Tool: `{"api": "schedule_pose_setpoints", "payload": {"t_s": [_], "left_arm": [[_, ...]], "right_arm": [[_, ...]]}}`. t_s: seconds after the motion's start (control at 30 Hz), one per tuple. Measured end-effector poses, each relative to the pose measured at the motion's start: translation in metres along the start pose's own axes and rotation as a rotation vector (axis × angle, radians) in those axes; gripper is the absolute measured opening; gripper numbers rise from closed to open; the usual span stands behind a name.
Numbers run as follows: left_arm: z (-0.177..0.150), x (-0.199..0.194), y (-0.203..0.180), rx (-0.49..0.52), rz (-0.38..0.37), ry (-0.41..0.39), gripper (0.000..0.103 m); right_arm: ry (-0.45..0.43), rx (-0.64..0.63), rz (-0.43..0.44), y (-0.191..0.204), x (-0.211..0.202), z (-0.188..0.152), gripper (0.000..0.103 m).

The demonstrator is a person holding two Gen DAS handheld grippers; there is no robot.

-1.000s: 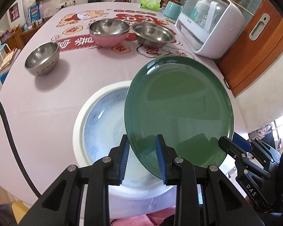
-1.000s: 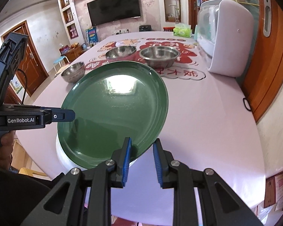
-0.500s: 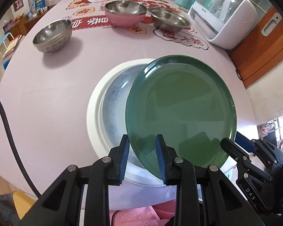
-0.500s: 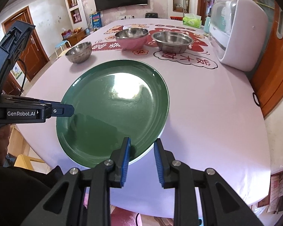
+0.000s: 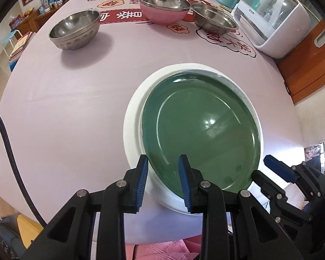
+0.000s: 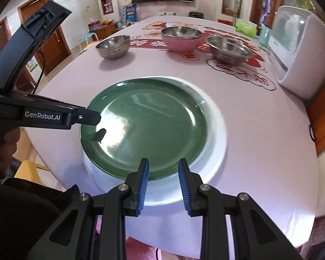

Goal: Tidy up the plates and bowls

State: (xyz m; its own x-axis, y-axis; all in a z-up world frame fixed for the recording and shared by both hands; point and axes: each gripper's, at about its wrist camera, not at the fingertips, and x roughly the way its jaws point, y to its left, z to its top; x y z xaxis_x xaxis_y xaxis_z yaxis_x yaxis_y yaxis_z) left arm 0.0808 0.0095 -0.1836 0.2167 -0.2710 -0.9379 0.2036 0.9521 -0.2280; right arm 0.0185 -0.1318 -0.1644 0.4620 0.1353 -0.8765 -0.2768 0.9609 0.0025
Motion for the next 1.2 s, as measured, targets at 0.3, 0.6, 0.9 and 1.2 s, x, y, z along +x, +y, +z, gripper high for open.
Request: {"api": "schedule_pose_setpoints", "payload": {"t_s": [0.3, 0.6, 0.9, 1.2], "left_arm": [[0.003, -0.013, 0.006, 0.054, -0.064, -0.029, 0.027], [0.025, -0.038, 0.011, 0.135, -0.145, -0.069, 0.028], [0.058, -0.056, 0.027, 0.19, -0.172, -0.089, 0.036], [0.094, -0.075, 0.03, 0.294, -0.168, -0.125, 0.06]], "right_arm": [[0.012, 0.006, -0.006, 0.015, 0.009, 0.011, 0.028], [-0.004, 0.063, -0.056, 0.026, 0.011, 0.032, 0.028], [-0.035, 0.119, -0.11, 0.037, 0.013, 0.063, 0.047], [-0.092, 0.31, -0.138, 0.021, 0.003, 0.102, 0.06]]}}
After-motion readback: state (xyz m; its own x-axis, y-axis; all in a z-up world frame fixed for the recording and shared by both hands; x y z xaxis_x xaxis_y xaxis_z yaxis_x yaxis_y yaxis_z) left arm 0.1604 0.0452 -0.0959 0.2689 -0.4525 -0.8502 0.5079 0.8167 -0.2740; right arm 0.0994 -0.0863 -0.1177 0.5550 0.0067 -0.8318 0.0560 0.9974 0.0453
